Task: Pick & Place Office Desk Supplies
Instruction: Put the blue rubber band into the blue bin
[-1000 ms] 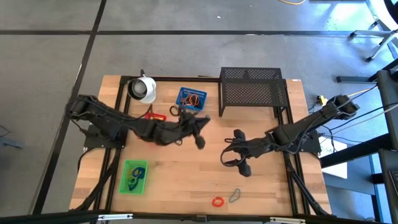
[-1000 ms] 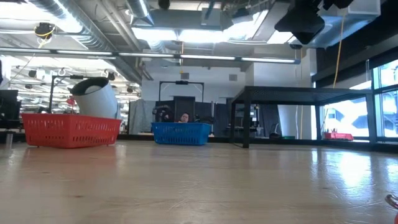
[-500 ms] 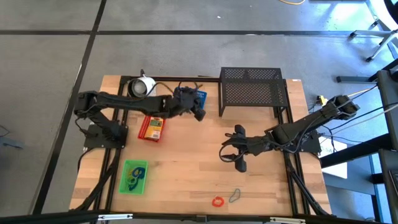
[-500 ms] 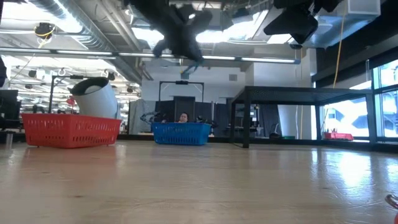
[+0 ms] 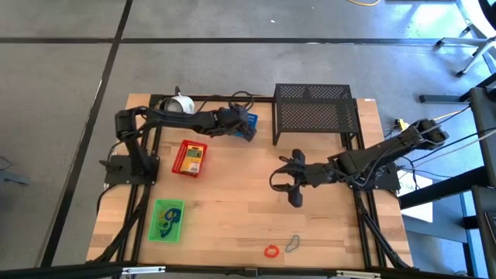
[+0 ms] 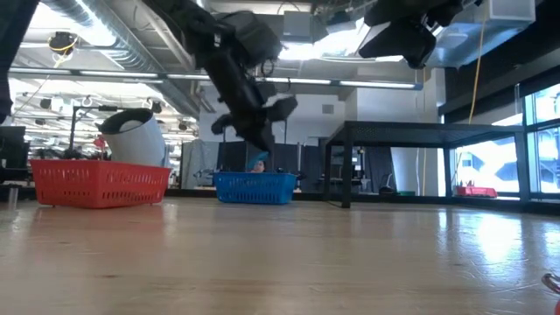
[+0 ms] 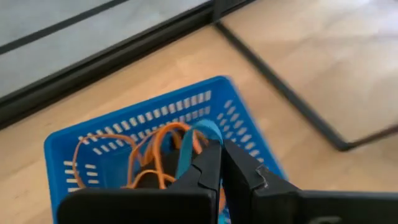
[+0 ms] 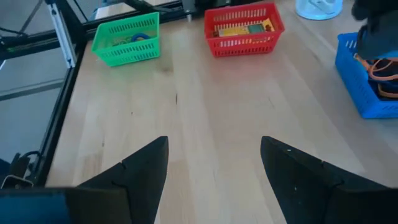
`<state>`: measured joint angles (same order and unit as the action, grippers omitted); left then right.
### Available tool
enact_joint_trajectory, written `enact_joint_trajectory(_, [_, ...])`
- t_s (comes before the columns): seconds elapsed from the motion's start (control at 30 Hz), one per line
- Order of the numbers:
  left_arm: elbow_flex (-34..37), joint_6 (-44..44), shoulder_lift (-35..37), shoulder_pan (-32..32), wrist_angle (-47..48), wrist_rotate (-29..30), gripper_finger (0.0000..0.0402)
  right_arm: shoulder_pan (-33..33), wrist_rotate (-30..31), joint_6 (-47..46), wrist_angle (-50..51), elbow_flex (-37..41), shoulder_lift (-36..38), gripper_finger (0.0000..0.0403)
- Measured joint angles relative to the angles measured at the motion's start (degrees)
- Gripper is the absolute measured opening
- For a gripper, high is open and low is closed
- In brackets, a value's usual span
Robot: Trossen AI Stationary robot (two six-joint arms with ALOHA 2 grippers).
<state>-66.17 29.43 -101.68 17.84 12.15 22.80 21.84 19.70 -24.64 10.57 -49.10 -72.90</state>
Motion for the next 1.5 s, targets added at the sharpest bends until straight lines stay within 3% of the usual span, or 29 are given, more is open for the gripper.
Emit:
enact_joint_trajectory(0.3, [0.02,1.79,-2.79,2.42,-0.8,0.21,0.0004,-0.5,0.7,-0.46,-0.32,0.0,0.0,0.0259])
enact_joint_trajectory(0.5, [0.01,0.92,-2.41,2.59,-0.86,3.6,0.0013,-0.5,0.71,-0.67,-0.3,0.0,0.0,0.0259])
enact_joint_trajectory(0.83, [0.02,6.85,-1.51,2.52,0.52,2.36,0.0124,-0.5,-0.33,-4.96,-0.28,0.0,0.0,0.0259])
enact_joint_trajectory(1.0, [0.02,8.54,3.07,1.51,0.9,-2.1,0.0156,-0.5,-10.58,-4.96,1.44,0.0,0.0,0.0259])
enact_joint_trajectory(1.2, [-0.01,11.01,9.79,-4.67,1.12,-4.9,0.0156,0.53,-32.32,-0.7,12.75,0.0,0.02,0.0259])
enact_joint_trajectory(1.27, [-0.01,11.89,11.34,-8.16,0.42,-2.38,0.0152,1.96,-32.44,4.36,17.47,0.0,0.02,0.0259])
enact_joint_trajectory(1.33, [-0.01,12.67,12.47,-11.98,0.03,1.08,0.015,3.99,-28.8,10.11,19.75,0.42,0.02,0.0259])
enact_joint_trajectory(1.5, [-0.01,17.6,12.82,-21.6,-2.25,8.7,0.0148,7.93,-25.27,19.22,15.27,2.76,-1.07,0.0259])
